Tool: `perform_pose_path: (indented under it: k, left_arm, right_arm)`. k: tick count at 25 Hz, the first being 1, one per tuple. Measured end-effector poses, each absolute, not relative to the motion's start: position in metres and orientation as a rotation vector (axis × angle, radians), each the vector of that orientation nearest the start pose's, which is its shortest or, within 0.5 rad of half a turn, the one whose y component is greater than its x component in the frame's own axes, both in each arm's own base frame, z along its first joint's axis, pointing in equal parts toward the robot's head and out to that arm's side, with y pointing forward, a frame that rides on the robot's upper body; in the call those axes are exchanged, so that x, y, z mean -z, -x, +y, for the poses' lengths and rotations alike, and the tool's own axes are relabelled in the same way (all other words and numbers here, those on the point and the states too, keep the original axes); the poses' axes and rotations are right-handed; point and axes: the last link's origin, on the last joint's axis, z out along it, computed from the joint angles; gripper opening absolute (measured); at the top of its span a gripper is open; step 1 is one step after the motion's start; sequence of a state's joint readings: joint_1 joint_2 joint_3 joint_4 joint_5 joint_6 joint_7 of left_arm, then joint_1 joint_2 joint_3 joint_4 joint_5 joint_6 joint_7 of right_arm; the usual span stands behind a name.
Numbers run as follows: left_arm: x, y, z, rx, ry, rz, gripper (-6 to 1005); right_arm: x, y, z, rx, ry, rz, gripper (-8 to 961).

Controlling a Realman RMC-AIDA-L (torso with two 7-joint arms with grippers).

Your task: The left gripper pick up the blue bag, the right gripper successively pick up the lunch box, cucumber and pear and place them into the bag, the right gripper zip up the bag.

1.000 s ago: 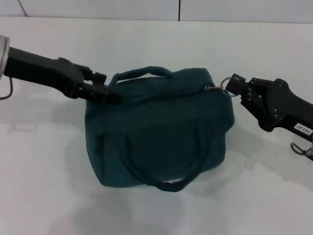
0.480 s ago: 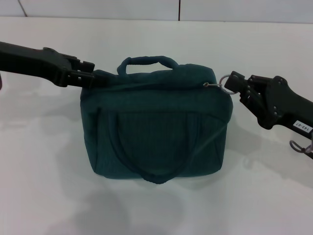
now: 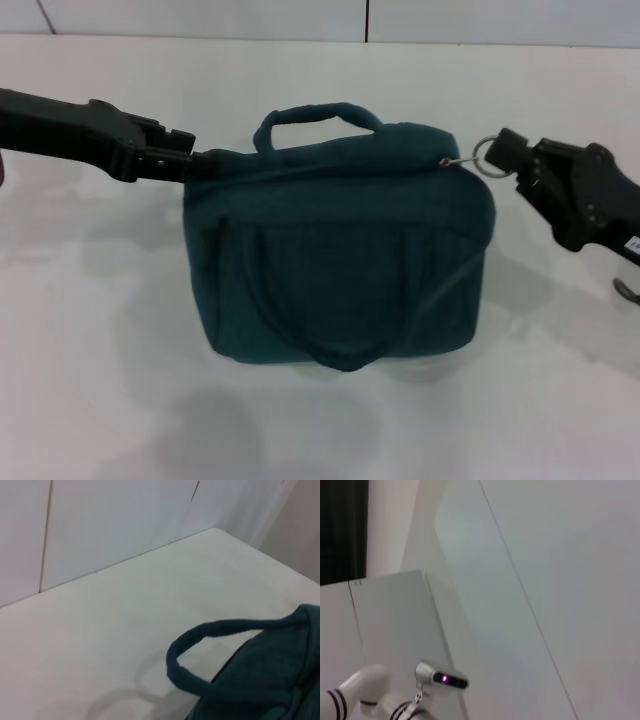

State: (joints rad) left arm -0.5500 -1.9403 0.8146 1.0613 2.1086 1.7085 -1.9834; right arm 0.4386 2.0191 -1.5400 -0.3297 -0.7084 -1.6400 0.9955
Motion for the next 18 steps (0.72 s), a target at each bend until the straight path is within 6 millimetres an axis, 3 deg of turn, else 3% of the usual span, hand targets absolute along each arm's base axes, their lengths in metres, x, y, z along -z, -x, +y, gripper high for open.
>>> perform_pose_path:
  k: [5, 10, 16, 18]
  left_arm:
    - [-0.090, 0.234, 0.352, 0.359, 2.750, -0.890, 513]
    - [-0.086, 0.234, 0.351, 0.387, 2.771, -0.922, 399]
    - [-0.087, 0.224, 0.346, 0.503, 2.810, -0.897, 162]
    - [-0.092, 0.219, 0.344, 0.578, 2.821, -0.869, 155]
  right_arm:
    - [0.008, -0.233, 0.293, -1.502, 2.336, 0.481, 10]
    - [0.010, -0.233, 0.293, -1.495, 2.342, 0.483, 10]
    - [0.012, -0.232, 0.294, -1.486, 2.353, 0.484, 10]
    - [0.012, -0.232, 0.294, -1.485, 2.354, 0.484, 10]
